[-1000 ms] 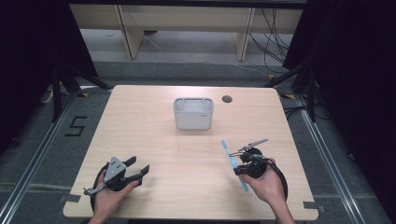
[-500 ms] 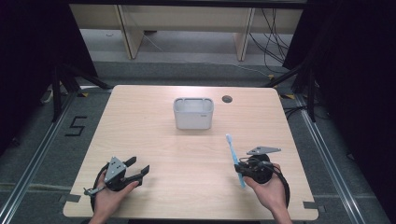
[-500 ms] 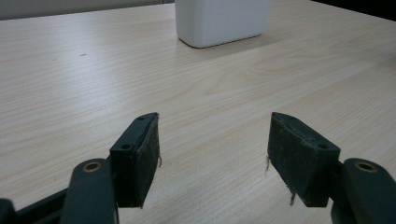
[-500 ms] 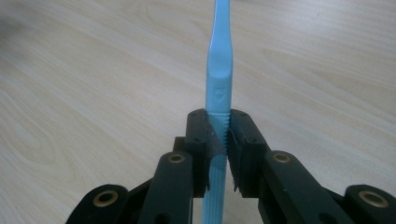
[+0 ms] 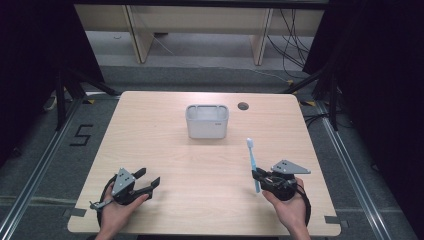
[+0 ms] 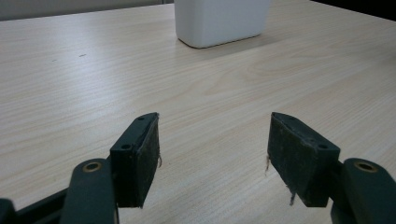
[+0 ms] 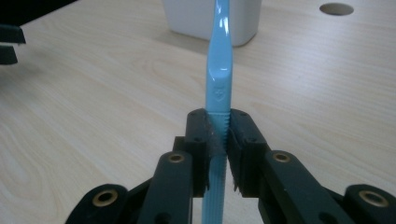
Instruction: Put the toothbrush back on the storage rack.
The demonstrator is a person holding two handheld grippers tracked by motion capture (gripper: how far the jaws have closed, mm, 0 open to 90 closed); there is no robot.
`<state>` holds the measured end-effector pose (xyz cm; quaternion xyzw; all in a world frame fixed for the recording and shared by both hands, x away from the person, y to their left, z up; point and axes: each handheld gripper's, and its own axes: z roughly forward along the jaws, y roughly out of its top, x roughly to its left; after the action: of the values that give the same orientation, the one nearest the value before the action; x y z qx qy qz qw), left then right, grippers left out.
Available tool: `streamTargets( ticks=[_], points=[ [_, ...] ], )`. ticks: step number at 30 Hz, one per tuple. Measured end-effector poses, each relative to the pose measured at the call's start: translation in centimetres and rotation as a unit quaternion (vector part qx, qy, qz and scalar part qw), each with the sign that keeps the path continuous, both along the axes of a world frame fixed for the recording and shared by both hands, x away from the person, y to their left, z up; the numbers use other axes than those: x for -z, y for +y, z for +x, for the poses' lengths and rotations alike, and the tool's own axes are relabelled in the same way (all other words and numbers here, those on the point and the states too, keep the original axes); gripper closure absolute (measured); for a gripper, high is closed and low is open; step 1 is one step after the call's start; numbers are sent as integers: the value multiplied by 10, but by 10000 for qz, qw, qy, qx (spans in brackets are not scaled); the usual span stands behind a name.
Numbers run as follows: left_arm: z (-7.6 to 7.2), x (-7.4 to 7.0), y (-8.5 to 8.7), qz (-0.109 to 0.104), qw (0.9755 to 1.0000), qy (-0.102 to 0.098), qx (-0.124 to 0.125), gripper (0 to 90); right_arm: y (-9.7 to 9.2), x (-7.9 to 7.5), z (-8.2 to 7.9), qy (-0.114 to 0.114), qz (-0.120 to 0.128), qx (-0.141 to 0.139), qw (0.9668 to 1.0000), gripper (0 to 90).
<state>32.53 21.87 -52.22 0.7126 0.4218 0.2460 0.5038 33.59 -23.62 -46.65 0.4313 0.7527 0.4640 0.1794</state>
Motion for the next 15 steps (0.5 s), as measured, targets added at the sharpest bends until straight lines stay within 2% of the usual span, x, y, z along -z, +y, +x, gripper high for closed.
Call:
streamTargets(
  ticks=[1, 2, 3, 4, 5, 6, 11, 13, 15],
  points=[
    [0, 0, 0, -2, 10000, -1, -4, 336, -3, 1, 0, -192, -38, -53, 9998, 792],
    [0, 0, 0, -6, 10000, -1, -5, 336, -4, 2, 0, -308, 29, -30, 9995, 792],
    [0, 0, 0, -6, 10000, -1, -5, 336, -2, 3, -1, -288, 228, 23, 9993, 792],
    [0, 0, 0, -8, 10000, 1, -7, 336, -4, 3, 0, -433, 129, -9, 9990, 792],
    [0, 0, 0, -8, 10000, 1, -7, 336, -4, 3, 0, -433, 129, -9, 9990, 792],
    [0, 0, 0, -5, 10000, 0, -4, 336, -4, 4, -1, -494, 281, 38, 9984, 793],
    [0, 0, 0, -7, 10000, 5, -3, 336, -5, 4, 1, -644, 374, -24, 9972, 792],
    [0, 0, 0, -9, 10000, 6, -3, 336, -5, 3, -1, -579, 416, 27, 9974, 792],
    [0, 0, 0, -6, 10000, -1, 0, 336, -6, 3, -1, -687, 501, 74, 9964, 793]
  ],
)
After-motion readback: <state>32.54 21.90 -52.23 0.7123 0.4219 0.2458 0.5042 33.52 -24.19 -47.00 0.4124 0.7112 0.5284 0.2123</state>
